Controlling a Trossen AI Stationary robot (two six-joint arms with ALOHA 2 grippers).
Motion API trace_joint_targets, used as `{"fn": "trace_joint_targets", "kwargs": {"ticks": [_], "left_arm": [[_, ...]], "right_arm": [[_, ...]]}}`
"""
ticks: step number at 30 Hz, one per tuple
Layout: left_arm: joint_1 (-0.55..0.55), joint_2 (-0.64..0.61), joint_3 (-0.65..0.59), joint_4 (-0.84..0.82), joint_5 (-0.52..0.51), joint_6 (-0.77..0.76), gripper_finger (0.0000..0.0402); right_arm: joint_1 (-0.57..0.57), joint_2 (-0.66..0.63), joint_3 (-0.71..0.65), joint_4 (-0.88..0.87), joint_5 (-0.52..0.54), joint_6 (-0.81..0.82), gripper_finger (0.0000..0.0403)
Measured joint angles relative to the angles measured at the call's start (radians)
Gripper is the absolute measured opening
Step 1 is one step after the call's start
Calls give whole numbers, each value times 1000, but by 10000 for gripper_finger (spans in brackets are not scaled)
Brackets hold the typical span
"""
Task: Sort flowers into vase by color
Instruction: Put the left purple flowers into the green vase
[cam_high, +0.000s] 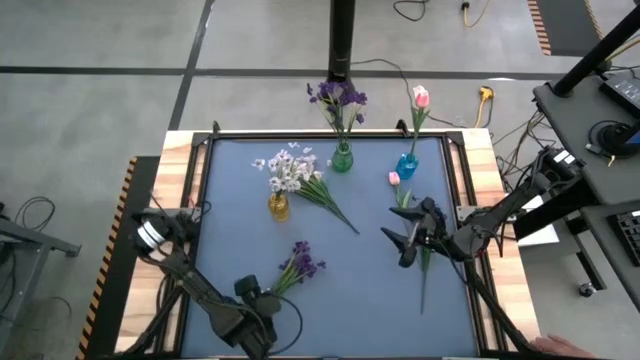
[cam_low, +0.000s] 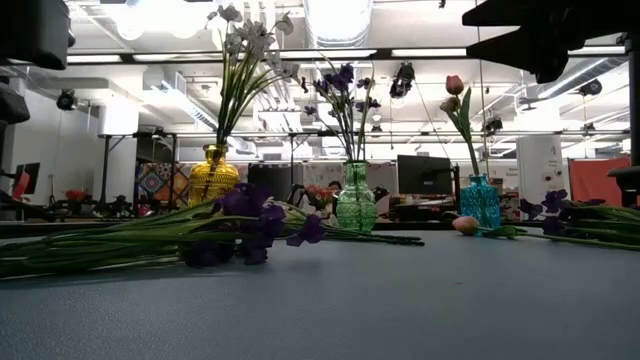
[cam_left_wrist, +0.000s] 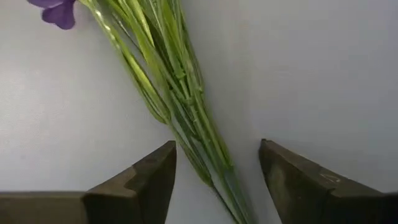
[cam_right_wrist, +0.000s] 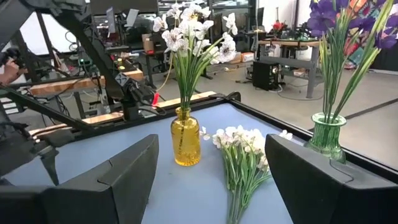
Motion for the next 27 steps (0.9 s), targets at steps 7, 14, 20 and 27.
{"fn": "trace_joint_targets", "kwargs": {"ticks": [7, 14, 20, 27], "left_arm": [[-6, 20, 19, -5, 7, -36, 84], [-6, -4, 44, -111, 16, -62, 18], [-11, -84, 149, -168, -120, 6, 5], [-7, -210, 186, -82, -556, 253, 2]], "right_arm": [[0, 4, 0, 2, -5, 6, 287], [0, 4, 0, -2, -6, 6, 285], [0, 5, 0, -48, -87, 40, 281], [0, 13, -5, -107, -178, 56, 278]]}}
